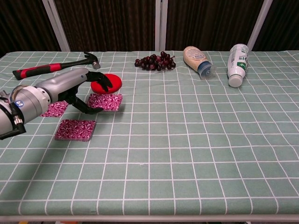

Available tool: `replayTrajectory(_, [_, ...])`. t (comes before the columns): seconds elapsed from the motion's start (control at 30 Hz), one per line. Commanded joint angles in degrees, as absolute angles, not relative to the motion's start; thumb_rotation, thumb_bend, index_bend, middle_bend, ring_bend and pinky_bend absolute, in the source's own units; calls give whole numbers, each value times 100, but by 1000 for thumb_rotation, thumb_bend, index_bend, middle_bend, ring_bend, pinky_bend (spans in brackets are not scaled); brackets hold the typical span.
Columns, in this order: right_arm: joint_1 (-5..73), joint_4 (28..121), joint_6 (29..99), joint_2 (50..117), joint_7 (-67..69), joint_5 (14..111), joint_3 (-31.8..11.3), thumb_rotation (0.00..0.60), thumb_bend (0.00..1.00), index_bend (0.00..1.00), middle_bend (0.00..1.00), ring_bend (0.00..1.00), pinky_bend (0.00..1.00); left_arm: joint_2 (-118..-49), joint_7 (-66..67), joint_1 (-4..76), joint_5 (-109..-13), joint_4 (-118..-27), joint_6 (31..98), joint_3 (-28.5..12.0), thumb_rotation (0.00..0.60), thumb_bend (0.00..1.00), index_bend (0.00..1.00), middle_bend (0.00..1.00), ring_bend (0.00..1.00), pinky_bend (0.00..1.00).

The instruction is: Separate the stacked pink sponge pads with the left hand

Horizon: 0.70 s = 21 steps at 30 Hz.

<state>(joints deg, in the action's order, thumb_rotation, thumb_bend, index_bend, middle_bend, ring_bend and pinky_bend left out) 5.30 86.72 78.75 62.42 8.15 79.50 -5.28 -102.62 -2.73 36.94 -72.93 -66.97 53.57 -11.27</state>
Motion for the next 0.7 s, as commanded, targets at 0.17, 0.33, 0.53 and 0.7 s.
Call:
replayTrajectory(0.17, [540,8646,7885,6272,826,7987,-528,600,74,0,0,0,0,-10231,-568,3613,-7395,-6549,5534,-1083,600,218,117,19,36,79])
replayTrajectory(0.33, [546,8669,7909,6286,807,8006,-539,600,74,0,0,0,0,-9921,-478,3406,-7346,-6740,5682,-978,600,216,117,62,36,79])
replayTrajectory(0.53, [601,8666,7870,6347,791,8063,-537,600,73,0,0,0,0,-9269,-264,2987,-7096,-6999,5824,-803,600,208,142,88,27,79])
replayTrajectory(0.7, [615,8686,7914,6410,786,8136,-529,600,74,0,0,0,0,-8729,-271,2591,-7094,-7100,6137,-634,600,206,145,104,7,80])
